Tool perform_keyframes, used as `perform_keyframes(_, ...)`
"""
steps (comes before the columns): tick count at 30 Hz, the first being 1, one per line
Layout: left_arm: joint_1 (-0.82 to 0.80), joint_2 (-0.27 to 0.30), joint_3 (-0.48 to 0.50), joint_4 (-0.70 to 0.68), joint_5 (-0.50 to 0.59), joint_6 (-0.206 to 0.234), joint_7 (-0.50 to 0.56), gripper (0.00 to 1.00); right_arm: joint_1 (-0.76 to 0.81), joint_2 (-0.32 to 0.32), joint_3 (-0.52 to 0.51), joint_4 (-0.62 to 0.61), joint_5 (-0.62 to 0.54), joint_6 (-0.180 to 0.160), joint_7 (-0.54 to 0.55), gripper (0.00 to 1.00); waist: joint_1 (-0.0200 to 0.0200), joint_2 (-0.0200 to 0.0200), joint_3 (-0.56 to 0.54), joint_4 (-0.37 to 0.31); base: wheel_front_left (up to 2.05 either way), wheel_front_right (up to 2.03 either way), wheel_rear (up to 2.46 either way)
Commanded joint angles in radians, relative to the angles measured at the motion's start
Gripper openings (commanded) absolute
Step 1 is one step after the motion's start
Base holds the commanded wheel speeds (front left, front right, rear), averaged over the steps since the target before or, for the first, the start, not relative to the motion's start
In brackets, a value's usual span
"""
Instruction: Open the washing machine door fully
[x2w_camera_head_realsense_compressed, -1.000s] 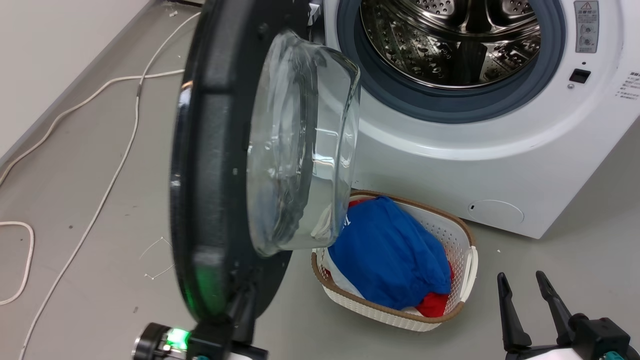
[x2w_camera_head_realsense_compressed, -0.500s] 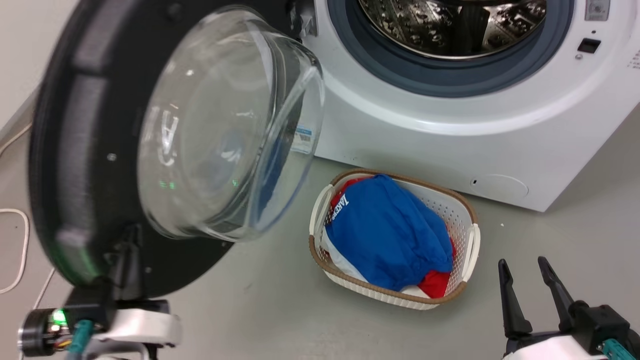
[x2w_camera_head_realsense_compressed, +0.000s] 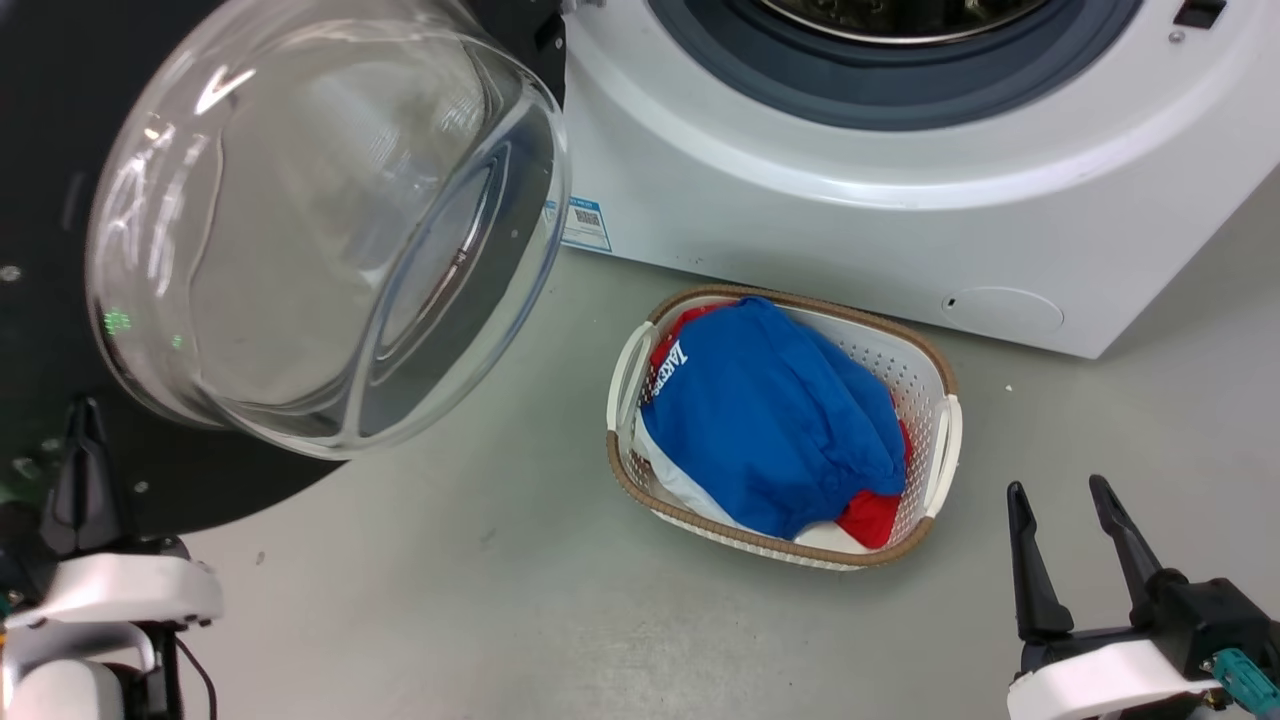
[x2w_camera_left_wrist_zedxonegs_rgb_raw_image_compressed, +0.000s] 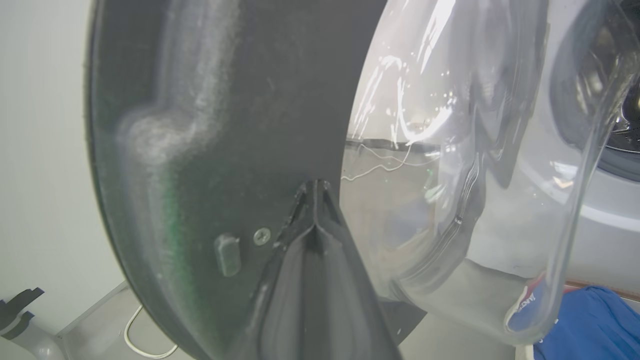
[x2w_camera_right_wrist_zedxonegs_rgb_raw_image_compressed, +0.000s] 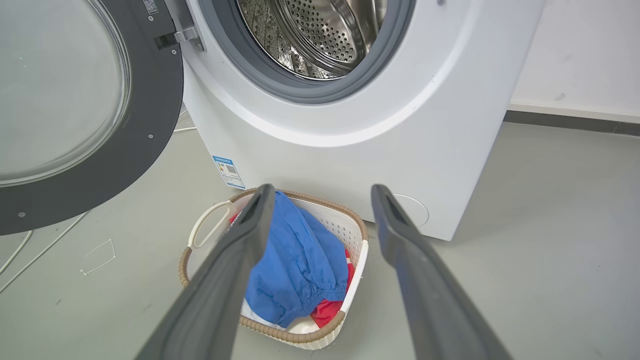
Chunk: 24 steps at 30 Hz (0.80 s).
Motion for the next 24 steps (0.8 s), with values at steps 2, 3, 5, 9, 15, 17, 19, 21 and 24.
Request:
perform_keyframes(2,-0.05,0.02,0.035,0.043,0.008,-0.015,-0.002,0.0,-0.026,0.002,0.003,-0.003,-0.01,0.0,-0.002,1.0,-0.0001,0.0,0.024,-0.008,0.0,0.0,0.0)
perform_keyframes(3,-0.063,0.025,0.044,0.06,0.011,-0.02,-0.001,0.0,-0.03,0.002,0.005,-0.003,-0.014,0.0,-0.002,1.0,-0.0001,0.0,0.03,-0.011,0.0,0.0,0.0)
perform_keyframes(5,-0.091,0.03,0.064,0.089,0.012,-0.028,-0.001,0.0,-0.039,0.002,0.008,-0.002,-0.018,0.0,-0.002,1.0,-0.0001,0.0,0.043,-0.018,0.0,0.0,0.0)
perform_keyframes(9,-0.14,0.059,0.115,0.155,0.012,-0.037,-0.001,0.0,-0.058,0.002,0.004,-0.003,-0.024,0.0,-0.002,1.0,-0.0001,0.0,0.065,-0.035,0.0,0.0,0.0)
perform_keyframes(15,-0.196,0.096,0.185,0.23,0.016,-0.041,-0.002,0.0,-0.064,0.002,-0.006,-0.006,-0.031,0.0,-0.002,1.0,-0.0001,0.0,0.087,-0.053,0.0,0.0,0.0)
perform_keyframes(17,-0.216,0.11,0.203,0.252,0.014,-0.045,-0.002,0.0,-0.069,0.002,-0.007,-0.007,-0.033,0.0,-0.002,1.0,-0.0001,0.0,0.092,-0.057,0.0,0.0,0.0)
perform_keyframes(19,-0.236,0.126,0.219,0.278,0.014,-0.053,-0.002,0.0,-0.072,0.002,-0.007,-0.006,-0.032,0.0,-0.002,1.0,-0.0001,0.0,0.095,-0.061,0.0,0.0,0.0)
perform_keyframes(21,-0.255,0.142,0.228,0.303,0.017,-0.061,-0.002,0.0,-0.075,0.002,-0.005,-0.004,-0.032,0.0,-0.002,1.0,-0.0001,0.0,0.098,-0.065,0.0,0.0,0.0)
perform_keyframes(24,-0.283,0.161,0.241,0.34,0.027,-0.068,-0.002,0.0,-0.08,0.002,-0.003,-0.003,-0.032,0.0,-0.002,1.0,-0.0001,0.0,0.101,-0.069,0.0,0.0,0.0)
